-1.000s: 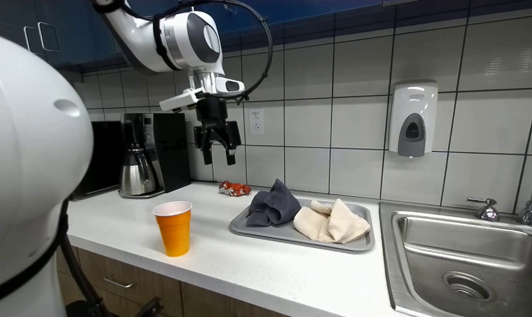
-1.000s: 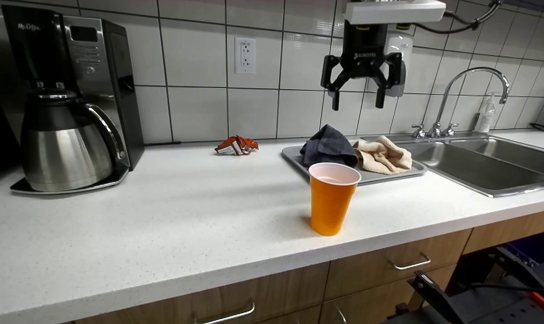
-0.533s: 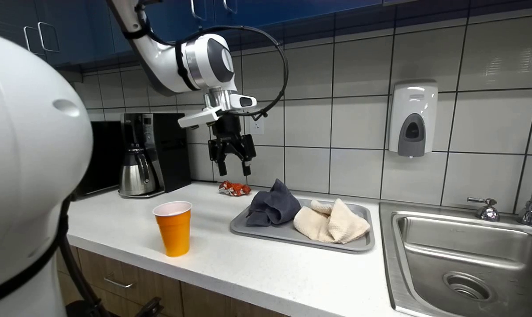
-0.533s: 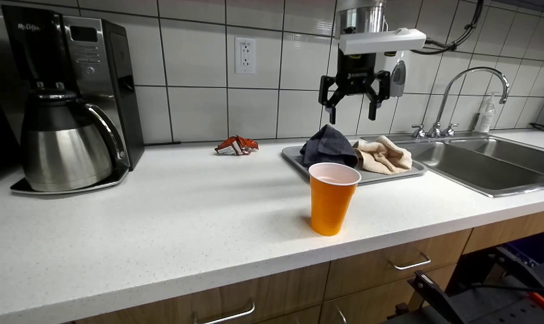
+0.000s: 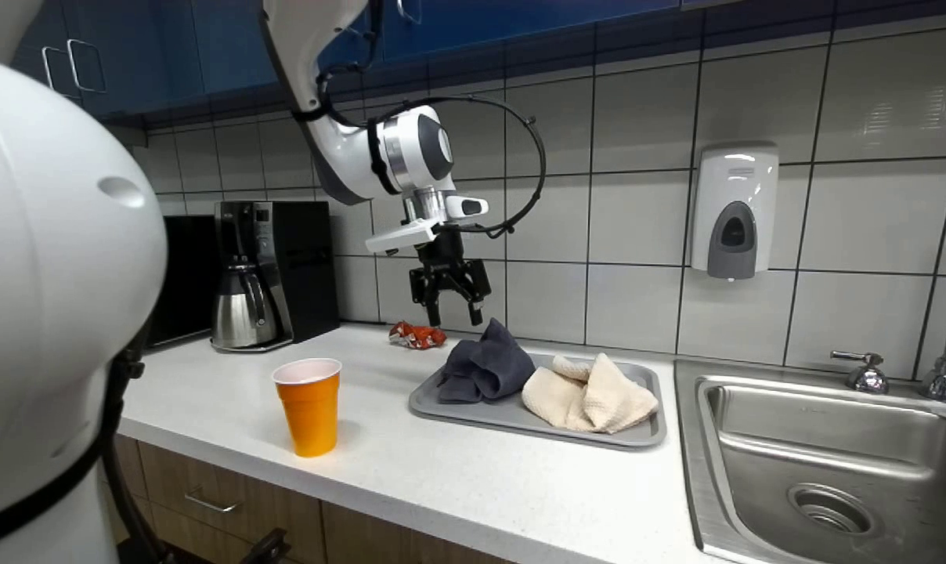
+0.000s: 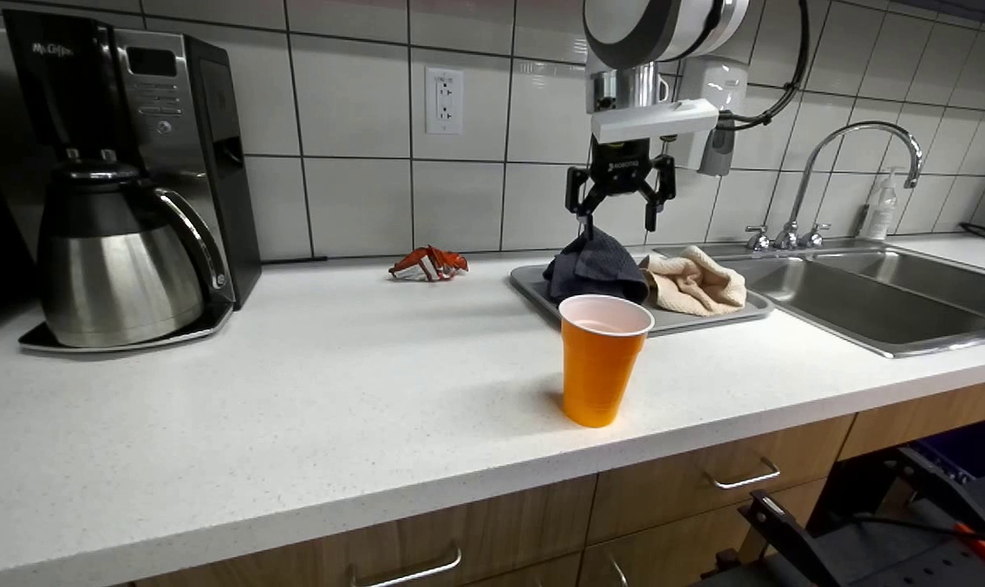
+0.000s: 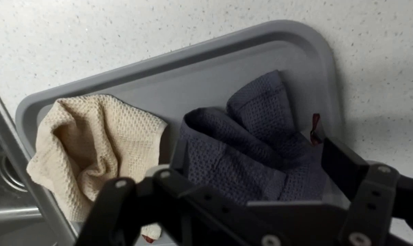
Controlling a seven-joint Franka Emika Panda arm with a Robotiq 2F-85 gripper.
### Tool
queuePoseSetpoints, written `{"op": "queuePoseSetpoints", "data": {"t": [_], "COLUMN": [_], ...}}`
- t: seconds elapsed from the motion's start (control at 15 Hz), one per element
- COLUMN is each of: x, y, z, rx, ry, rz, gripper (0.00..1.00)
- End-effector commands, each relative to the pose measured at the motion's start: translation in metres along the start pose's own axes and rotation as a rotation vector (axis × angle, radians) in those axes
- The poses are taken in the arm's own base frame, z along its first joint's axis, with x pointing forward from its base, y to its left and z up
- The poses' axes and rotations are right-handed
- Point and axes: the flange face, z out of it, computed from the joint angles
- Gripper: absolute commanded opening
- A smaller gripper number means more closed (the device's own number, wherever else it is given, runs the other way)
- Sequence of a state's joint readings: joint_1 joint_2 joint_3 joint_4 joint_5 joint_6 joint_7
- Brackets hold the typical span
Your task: Remove the towels from the tray and put them on the counter
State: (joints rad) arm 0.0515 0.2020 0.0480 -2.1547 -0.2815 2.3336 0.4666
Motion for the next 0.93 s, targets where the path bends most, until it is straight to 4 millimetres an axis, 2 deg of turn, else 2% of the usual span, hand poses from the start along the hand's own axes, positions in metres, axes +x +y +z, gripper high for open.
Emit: {"op": "queuePoseSetpoints", "data": {"t": [0.0, 0.47, 0.87], "x": [0.040, 0.085, 0.107], "y": [-0.003, 0.003, 0.012], "z": [0.015, 0.036, 0.049], "rx": [-0.020, -0.022, -0.024], "ry": [0.011, 0.028, 0.028], "rz": [0.011, 0.036, 0.044], "gripper": [1.00, 1.00, 1.00]}}
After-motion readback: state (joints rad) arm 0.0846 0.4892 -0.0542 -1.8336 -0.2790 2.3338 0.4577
